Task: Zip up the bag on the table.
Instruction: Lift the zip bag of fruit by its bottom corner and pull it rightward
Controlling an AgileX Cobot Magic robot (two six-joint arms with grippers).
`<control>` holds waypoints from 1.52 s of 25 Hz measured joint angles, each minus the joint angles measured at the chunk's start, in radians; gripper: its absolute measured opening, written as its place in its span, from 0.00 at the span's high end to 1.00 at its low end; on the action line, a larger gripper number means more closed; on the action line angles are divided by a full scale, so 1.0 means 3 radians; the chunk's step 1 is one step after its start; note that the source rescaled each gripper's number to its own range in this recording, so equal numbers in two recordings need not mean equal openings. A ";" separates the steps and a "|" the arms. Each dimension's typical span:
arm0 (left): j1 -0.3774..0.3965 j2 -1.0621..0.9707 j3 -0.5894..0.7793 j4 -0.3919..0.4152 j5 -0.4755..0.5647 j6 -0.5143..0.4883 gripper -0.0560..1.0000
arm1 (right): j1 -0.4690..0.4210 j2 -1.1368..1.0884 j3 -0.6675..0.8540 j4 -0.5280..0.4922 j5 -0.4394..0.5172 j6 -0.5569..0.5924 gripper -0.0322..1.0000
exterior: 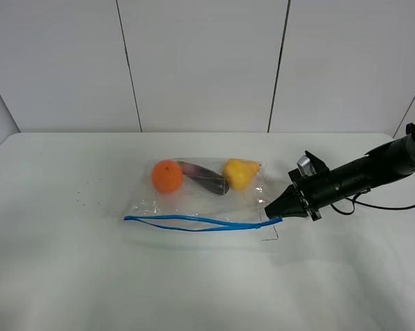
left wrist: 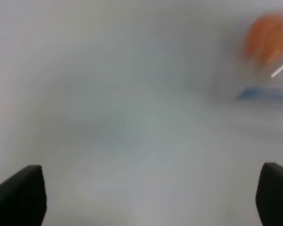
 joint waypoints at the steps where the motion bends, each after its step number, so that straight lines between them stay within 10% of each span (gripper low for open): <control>1: 0.0000 0.0073 -0.0037 -0.0170 -0.0179 0.0047 0.01 | 0.0000 0.0000 0.0000 0.0004 0.0005 0.0000 0.97; 10: 0.0000 0.1683 -0.1211 -0.0635 -0.0690 0.2049 0.05 | 0.0000 0.0000 0.0000 0.0092 0.0046 0.0000 0.97; 23: -0.0394 0.2934 -0.2149 -0.0433 -0.1042 0.2726 0.06 | 0.0000 0.0000 0.0000 0.0116 0.0052 -0.0003 0.97; 28: -0.1221 0.3232 -0.2149 0.0660 -0.1006 0.2303 0.06 | 0.0000 0.0000 0.0000 0.0116 0.0055 -0.0003 0.97; 38: -0.3402 0.4239 -0.2094 0.3771 -0.0567 -0.0204 0.07 | 0.0000 0.0000 0.0000 0.0117 0.0055 0.0000 0.97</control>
